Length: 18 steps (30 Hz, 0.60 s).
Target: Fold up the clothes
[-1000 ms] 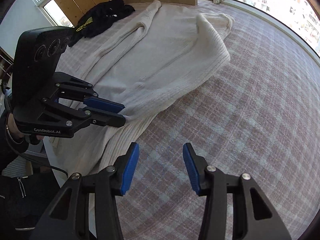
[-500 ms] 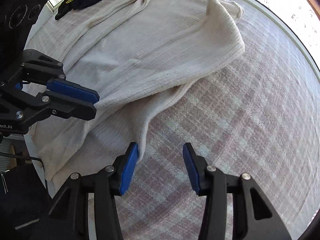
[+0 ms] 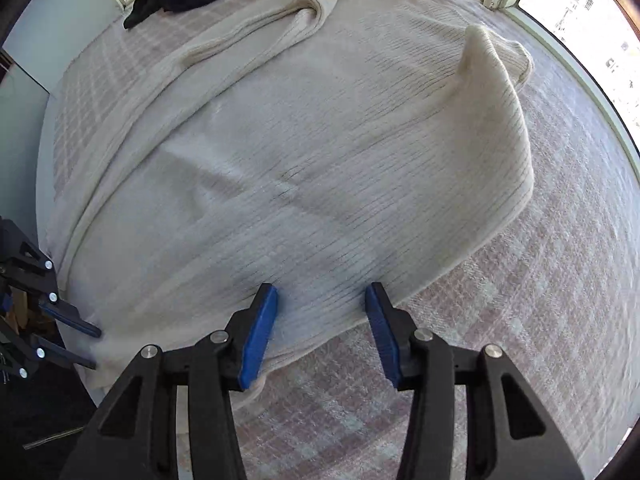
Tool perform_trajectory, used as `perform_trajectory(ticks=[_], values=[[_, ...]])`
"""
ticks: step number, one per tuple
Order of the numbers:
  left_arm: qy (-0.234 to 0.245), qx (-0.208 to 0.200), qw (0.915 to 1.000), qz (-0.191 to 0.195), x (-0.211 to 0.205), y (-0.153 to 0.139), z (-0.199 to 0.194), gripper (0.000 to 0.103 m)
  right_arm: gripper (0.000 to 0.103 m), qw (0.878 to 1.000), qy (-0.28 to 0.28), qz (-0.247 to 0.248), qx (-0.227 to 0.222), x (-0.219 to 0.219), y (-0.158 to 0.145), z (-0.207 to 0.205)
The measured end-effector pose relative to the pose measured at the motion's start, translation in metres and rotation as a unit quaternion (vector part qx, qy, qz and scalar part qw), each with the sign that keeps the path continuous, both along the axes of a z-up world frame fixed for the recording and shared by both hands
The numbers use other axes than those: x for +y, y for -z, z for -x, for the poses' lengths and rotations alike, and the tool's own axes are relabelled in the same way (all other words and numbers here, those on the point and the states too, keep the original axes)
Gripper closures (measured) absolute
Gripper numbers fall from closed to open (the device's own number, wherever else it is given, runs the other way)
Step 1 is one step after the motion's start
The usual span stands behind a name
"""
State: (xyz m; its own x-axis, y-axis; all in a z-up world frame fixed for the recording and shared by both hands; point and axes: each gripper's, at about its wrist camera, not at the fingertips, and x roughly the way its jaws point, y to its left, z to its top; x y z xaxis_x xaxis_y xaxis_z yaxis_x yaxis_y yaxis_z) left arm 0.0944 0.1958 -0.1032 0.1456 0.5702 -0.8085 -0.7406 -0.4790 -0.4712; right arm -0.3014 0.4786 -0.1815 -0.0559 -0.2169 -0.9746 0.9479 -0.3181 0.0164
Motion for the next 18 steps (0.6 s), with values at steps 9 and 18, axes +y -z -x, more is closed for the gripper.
perform_trajectory(ticks=[9,18], values=[[-0.025,-0.007,0.9994,-0.022,-0.022,-0.003,-0.021,0.074,0.057,0.993,0.015,0.034,-0.115,0.035,-0.014,-0.065],[-0.012,0.004,0.9998,-0.013,-0.014,0.014,-0.023,0.074,0.057,0.988,0.071,0.056,-0.121,0.043,0.003,-0.087]])
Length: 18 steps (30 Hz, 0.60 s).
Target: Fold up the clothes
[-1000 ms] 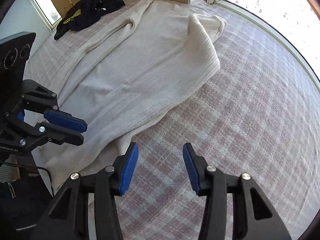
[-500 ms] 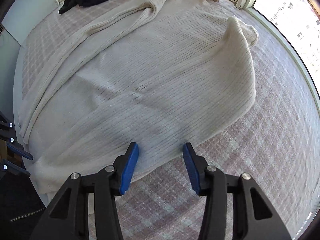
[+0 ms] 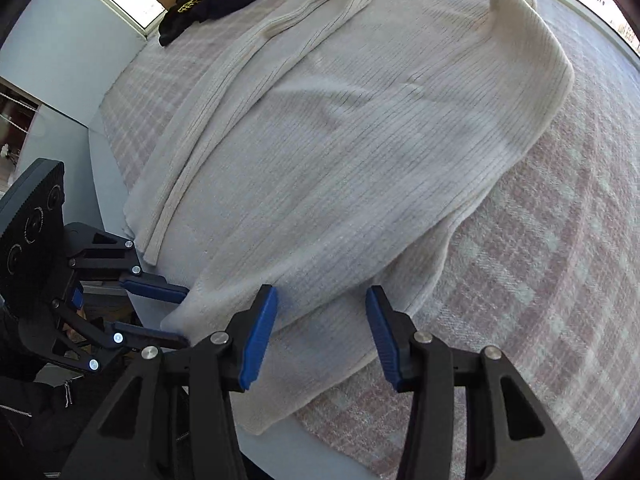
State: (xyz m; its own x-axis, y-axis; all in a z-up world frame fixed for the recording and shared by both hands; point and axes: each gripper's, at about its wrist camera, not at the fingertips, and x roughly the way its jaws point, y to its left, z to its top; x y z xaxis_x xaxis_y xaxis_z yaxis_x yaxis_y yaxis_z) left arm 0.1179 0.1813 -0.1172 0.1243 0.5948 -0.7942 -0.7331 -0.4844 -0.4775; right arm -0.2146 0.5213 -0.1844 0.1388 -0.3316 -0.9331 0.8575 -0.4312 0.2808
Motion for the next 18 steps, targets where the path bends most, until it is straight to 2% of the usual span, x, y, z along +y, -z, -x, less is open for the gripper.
perform_trajectory(ticks=[3,5,7,11,13,15,18], values=[[0.002,0.006,1.0000,0.001,-0.001,-0.002,-0.001,0.074,0.060,1.000,-0.007,-0.011,0.018,-0.009,0.003,-0.008],[0.005,0.014,0.9999,0.002,-0.001,-0.006,-0.001,0.073,0.084,1.000,-0.014,-0.015,0.024,-0.010,0.004,-0.012],[0.008,0.020,0.9998,0.001,-0.003,-0.010,-0.003,0.073,0.092,1.000,-0.009,-0.015,0.014,-0.012,0.001,-0.018],[0.018,0.032,0.9993,-0.001,-0.006,-0.016,-0.009,0.073,0.097,0.999,-0.026,-0.039,0.027,-0.001,-0.013,-0.022],[0.023,0.037,0.9990,-0.001,-0.005,-0.020,-0.008,0.068,0.097,0.997,-0.029,-0.052,0.042,0.007,-0.024,-0.021],[0.030,0.041,0.9987,-0.002,-0.004,-0.020,-0.008,0.068,0.097,0.998,-0.019,-0.055,0.032,0.014,-0.027,-0.016],[0.039,0.045,0.9982,-0.002,0.005,-0.023,-0.009,0.068,0.096,0.997,-0.009,-0.075,0.018,0.014,-0.011,-0.019]])
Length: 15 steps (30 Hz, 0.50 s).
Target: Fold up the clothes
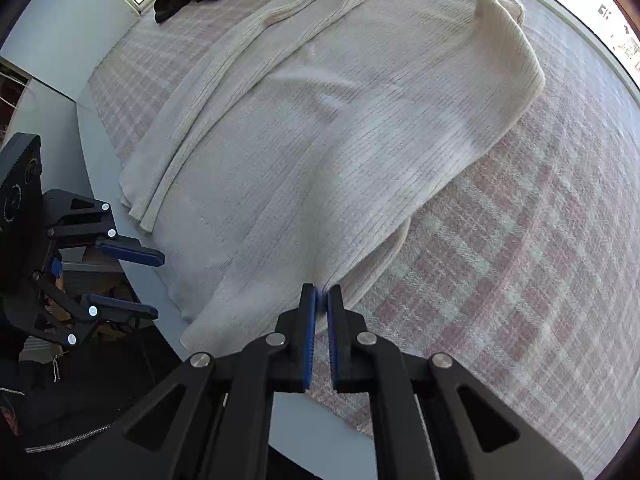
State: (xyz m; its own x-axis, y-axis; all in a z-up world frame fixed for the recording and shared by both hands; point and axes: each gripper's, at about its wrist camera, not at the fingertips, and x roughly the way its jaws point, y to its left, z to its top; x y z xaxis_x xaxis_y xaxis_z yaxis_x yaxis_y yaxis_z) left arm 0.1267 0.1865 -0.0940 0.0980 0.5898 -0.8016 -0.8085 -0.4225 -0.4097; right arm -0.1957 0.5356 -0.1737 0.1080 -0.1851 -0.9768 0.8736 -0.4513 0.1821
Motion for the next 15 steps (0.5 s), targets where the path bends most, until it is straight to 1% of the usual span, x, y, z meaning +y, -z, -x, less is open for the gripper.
perform_trajectory(ticks=[1,2,4,6,7,10,12,14,15], values=[[0.005,0.002,1.0000,-0.001,0.003,-0.001,-0.001,0.068,0.095,1.000,0.001,-0.012,-0.007,0.000,0.007,-0.003],[0.010,0.004,0.9999,-0.001,0.006,-0.002,-0.003,0.068,0.095,1.000,0.001,-0.014,-0.006,0.003,0.009,-0.007],[0.020,0.006,0.9998,-0.007,0.010,-0.006,-0.005,0.068,0.094,1.000,0.002,-0.007,0.018,0.012,0.000,-0.017],[0.030,0.014,0.9994,-0.007,0.014,-0.010,-0.009,0.068,0.094,0.999,0.008,0.011,0.040,0.024,-0.014,-0.031],[0.034,0.017,0.9993,-0.007,0.017,-0.011,-0.011,0.068,0.094,0.999,0.001,0.020,0.040,0.027,-0.018,-0.039],[0.043,0.015,0.9990,-0.003,0.025,-0.010,-0.011,0.068,0.094,0.999,-0.031,0.015,0.035,0.021,-0.005,-0.063],[0.050,0.015,0.9986,0.007,0.029,-0.005,-0.012,0.068,0.094,0.998,-0.039,0.005,0.049,0.006,0.014,-0.059],[0.054,0.016,0.9984,0.010,0.032,-0.005,-0.015,0.068,0.094,0.998,-0.026,0.030,0.055,0.002,0.012,-0.054],[0.056,0.017,0.9982,0.011,0.033,-0.004,-0.016,0.068,0.094,0.998,-0.010,0.043,0.046,0.005,0.008,-0.050]])
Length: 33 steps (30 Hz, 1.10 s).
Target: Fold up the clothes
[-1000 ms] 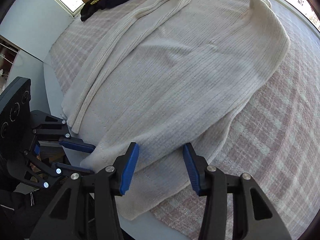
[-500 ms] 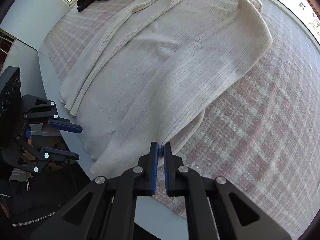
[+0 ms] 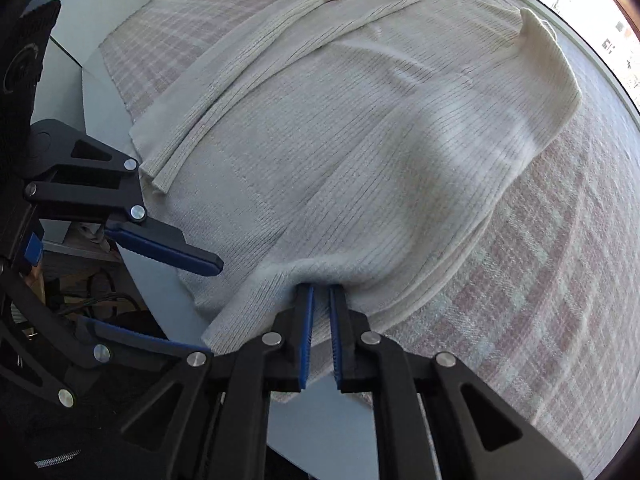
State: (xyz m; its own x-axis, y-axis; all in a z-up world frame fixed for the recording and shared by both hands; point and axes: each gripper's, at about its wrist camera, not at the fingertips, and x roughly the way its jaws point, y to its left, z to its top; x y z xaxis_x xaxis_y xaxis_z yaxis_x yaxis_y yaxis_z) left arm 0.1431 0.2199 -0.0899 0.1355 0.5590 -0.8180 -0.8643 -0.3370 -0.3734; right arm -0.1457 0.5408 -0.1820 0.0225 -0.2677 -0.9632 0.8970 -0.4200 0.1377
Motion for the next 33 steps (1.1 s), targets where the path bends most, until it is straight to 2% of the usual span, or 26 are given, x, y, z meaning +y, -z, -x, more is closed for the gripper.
perform_trajectory(ticks=[1,5,6,9,11,15,17,19,21,22,23,24,27,31,33], values=[[0.002,0.001,1.0000,0.001,0.001,0.000,-0.001,0.068,0.094,1.000,0.014,0.014,-0.011,0.007,-0.006,0.004],[0.009,0.009,0.9999,0.003,0.011,0.000,-0.004,0.068,0.093,1.000,0.025,0.008,-0.008,0.033,-0.020,0.006],[0.013,0.022,0.9996,0.013,0.015,0.001,-0.006,0.068,0.093,1.000,0.028,0.008,-0.011,0.039,-0.020,0.004],[0.021,0.074,0.9939,0.079,0.026,0.018,-0.008,0.068,0.089,0.999,0.028,0.004,-0.019,0.048,-0.013,-0.006],[0.019,0.071,0.9944,0.077,0.024,0.018,-0.007,0.068,0.082,1.000,0.022,-0.001,-0.022,0.049,-0.005,-0.014],[0.007,0.056,0.9957,0.074,0.016,0.017,-0.001,0.068,0.080,1.000,0.011,0.003,-0.022,0.046,0.001,-0.029],[0.002,0.053,0.9960,0.072,0.014,0.016,0.001,0.068,0.066,1.000,0.006,0.005,-0.016,0.044,0.002,-0.035],[-0.002,0.053,0.9960,0.073,0.011,0.016,0.003,0.068,0.066,1.000,-0.005,-0.005,-0.002,0.040,0.008,-0.039],[-0.007,0.055,0.9958,0.073,0.009,0.015,0.005,0.068,0.066,1.000,-0.010,0.000,0.006,0.042,0.008,-0.041],[-0.009,0.054,0.9958,0.073,0.007,0.014,0.005,0.068,0.072,1.000,-0.010,0.003,0.005,0.043,0.008,-0.041],[-0.011,0.054,0.9958,0.073,0.006,0.014,0.006,0.068,0.085,1.000,-0.009,0.005,0.000,0.045,0.007,-0.040],[-0.013,0.054,0.9958,0.072,0.005,0.013,0.007,0.068,0.091,1.000,-0.007,0.006,-0.005,0.037,0.008,-0.049],[-0.017,0.055,0.9957,0.073,0.001,0.010,0.009,0.068,0.096,1.000,-0.015,-0.005,0.009,0.044,-0.001,-0.056],[-0.024,0.055,0.9957,0.070,-0.004,0.006,0.013,0.068,0.095,0.999,-0.022,-0.034,0.033,0.062,-0.013,-0.060],[-0.026,0.057,0.9957,0.069,-0.006,0.003,0.015,0.068,0.095,0.999,-0.010,-0.029,0.036,0.069,-0.017,-0.057]])
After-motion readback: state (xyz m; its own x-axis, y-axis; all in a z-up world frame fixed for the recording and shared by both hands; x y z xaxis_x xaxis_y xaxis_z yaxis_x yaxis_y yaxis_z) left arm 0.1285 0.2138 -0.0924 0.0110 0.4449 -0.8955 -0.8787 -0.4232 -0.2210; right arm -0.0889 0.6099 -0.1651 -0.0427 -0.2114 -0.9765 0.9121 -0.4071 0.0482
